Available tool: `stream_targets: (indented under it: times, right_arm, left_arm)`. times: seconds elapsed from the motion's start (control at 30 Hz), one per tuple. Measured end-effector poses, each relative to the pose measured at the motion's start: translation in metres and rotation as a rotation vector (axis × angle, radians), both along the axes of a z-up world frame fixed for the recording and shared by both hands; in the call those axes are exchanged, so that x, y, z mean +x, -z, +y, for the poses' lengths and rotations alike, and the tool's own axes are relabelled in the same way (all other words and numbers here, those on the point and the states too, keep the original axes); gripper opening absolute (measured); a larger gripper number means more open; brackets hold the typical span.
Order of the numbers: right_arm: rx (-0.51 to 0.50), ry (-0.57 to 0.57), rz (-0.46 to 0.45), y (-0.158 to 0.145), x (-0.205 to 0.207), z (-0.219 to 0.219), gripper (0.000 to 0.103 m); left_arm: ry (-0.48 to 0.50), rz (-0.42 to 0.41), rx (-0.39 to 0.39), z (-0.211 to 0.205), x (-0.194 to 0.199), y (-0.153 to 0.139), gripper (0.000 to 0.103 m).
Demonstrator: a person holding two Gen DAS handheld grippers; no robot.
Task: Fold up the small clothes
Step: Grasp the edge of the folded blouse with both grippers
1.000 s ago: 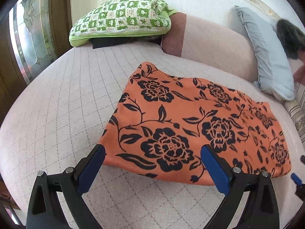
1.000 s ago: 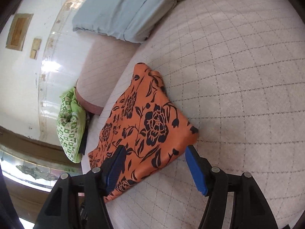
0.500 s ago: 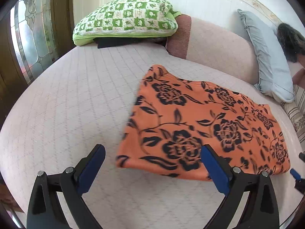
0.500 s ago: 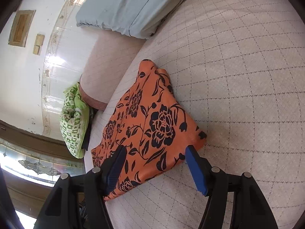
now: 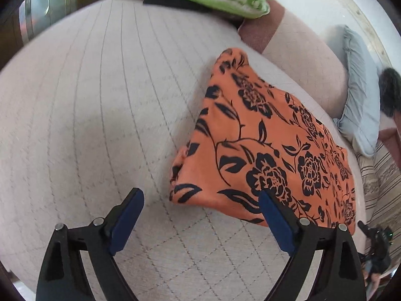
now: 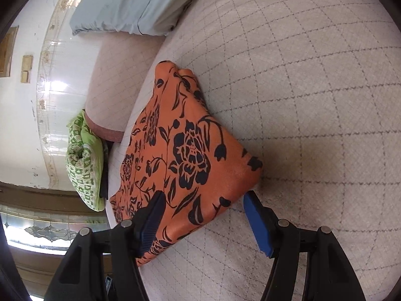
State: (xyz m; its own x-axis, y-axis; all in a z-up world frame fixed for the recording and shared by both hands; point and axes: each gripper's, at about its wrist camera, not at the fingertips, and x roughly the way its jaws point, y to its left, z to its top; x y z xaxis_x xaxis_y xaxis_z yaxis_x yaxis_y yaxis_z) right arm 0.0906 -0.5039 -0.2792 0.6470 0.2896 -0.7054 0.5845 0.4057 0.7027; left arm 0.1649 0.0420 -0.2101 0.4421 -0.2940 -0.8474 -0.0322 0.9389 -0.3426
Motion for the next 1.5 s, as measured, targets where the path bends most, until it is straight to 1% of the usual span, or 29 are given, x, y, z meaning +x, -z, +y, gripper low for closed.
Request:
stream_targets:
  times: [0.07, 0.17, 0.2, 0.23, 0.27, 0.3, 0.33, 0.4, 0.43, 0.47, 0.53, 0.6, 0.7, 0.73, 0.8, 0.87, 0.9, 0.93, 1.0, 1.03, 1.1, 1.13, 1.17, 1.2, 1.23, 1.27, 1.4, 1.5]
  right_arm:
    - [-0.012, -0.006, -0.005, -0.002, 0.002, 0.003, 0.069]
    - [-0.049, -0.078, -0.033, -0.011, 0.01, 0.016, 0.069]
    - [-0.083, -0.106, -0.042, -0.016, 0.013, 0.022, 0.069]
    - [-0.113, -0.127, -0.045, -0.02, 0.015, 0.027, 0.069]
    - [-0.153, -0.162, -0.05, -0.024, 0.019, 0.036, 0.069]
    - [-0.165, -0.182, -0.054, -0.026, 0.021, 0.041, 0.069]
    - [-0.163, -0.201, -0.055, -0.025, 0.024, 0.045, 0.069]
    - [-0.118, -0.214, -0.015, -0.015, 0.027, 0.048, 0.068]
    - [-0.084, -0.204, 0.004, -0.009, 0.026, 0.047, 0.068]
    - [-0.028, -0.183, 0.018, -0.001, 0.023, 0.043, 0.068]
    - [0.037, -0.123, 0.023, 0.008, 0.016, 0.031, 0.068]
    - [0.059, -0.036, 0.023, 0.012, 0.004, 0.014, 0.068]
    - [0.077, 0.069, 0.012, 0.016, -0.008, -0.003, 0.068]
    - [0.08, 0.091, 0.006, 0.019, -0.009, -0.006, 0.068]
    - [0.093, 0.115, -0.016, 0.022, -0.007, -0.01, 0.068]
    - [0.086, 0.134, -0.044, 0.023, -0.002, -0.014, 0.069]
    - [0.085, 0.144, -0.056, 0.025, -0.001, -0.016, 0.07]
    - [0.084, 0.158, -0.068, 0.026, 0.0, -0.017, 0.07]
    - [0.07, 0.175, -0.09, 0.028, 0.002, -0.018, 0.069]
    - [0.058, 0.176, -0.09, 0.026, 0.003, -0.019, 0.067]
    - [0.0, 0.179, -0.07, 0.024, 0.005, -0.017, 0.055]
    - [-0.022, 0.177, -0.049, 0.023, 0.007, -0.016, 0.038]
    - [-0.03, 0.179, -0.04, 0.022, 0.01, -0.015, 0.03]
    - [-0.025, 0.19, -0.052, 0.022, 0.008, -0.015, 0.029]
    - [-0.036, 0.193, -0.064, 0.018, 0.007, -0.015, 0.025]
    - [-0.066, 0.188, -0.068, 0.014, 0.007, -0.014, 0.023]
    - [-0.271, 0.124, -0.131, -0.024, 0.009, 0.006, 0.02]
    - [-0.296, 0.115, -0.165, -0.035, 0.001, 0.014, 0.019]
  left_arm:
    - [0.01, 0.022, -0.02, -0.002, 0.001, 0.005, 0.093]
    - [0.012, 0.009, -0.013, -0.007, -0.001, 0.006, 0.093]
    - [0.017, 0.005, -0.029, -0.009, -0.002, 0.006, 0.087]
    - [0.022, 0.006, -0.039, -0.012, -0.001, 0.007, 0.078]
    - [0.026, 0.008, -0.037, -0.015, -0.001, 0.007, 0.076]
    - [0.028, 0.003, -0.024, -0.019, -0.001, 0.008, 0.075]
    - [0.03, 0.001, -0.017, -0.022, 0.001, 0.008, 0.075]
    - [0.019, 0.007, -0.03, -0.023, 0.004, 0.01, 0.075]
    - [0.008, 0.006, -0.048, -0.021, 0.006, 0.01, 0.075]
    - [-0.002, 0.006, -0.068, -0.019, 0.008, 0.011, 0.076]
    - [-0.023, 0.012, -0.126, -0.013, 0.012, 0.013, 0.081]
    - [-0.042, 0.008, -0.178, -0.008, 0.015, 0.013, 0.081]
    - [-0.064, -0.004, -0.228, -0.005, 0.019, 0.014, 0.081]
    - [-0.071, -0.012, -0.244, -0.005, 0.02, 0.015, 0.081]
    - [-0.08, -0.026, -0.245, -0.008, 0.021, 0.015, 0.08]
    - [-0.077, -0.037, -0.238, -0.01, 0.021, 0.015, 0.066]
    - [-0.072, -0.037, -0.234, -0.012, 0.022, 0.016, 0.054]
    - [-0.073, -0.036, -0.227, -0.011, 0.024, 0.016, 0.048]
    - [-0.084, -0.033, -0.23, -0.01, 0.028, 0.02, 0.043]
    - [-0.089, -0.033, -0.242, -0.008, 0.028, 0.021, 0.04]
    - [-0.093, -0.032, -0.253, -0.006, 0.028, 0.022, 0.035]
    - [-0.089, -0.033, -0.252, -0.005, 0.027, 0.023, 0.033]
    - [-0.087, -0.034, -0.256, -0.004, 0.027, 0.023, 0.031]
    - [-0.088, -0.035, -0.265, -0.003, 0.026, 0.023, 0.029]
    - [-0.088, -0.036, -0.274, -0.002, 0.025, 0.022, 0.028]
    - [-0.086, -0.038, -0.278, 0.001, 0.023, 0.021, 0.027]
    - [-0.071, -0.061, -0.271, 0.002, 0.016, 0.015, 0.024]
    - [-0.058, -0.078, -0.281, 0.007, 0.01, 0.009, 0.022]
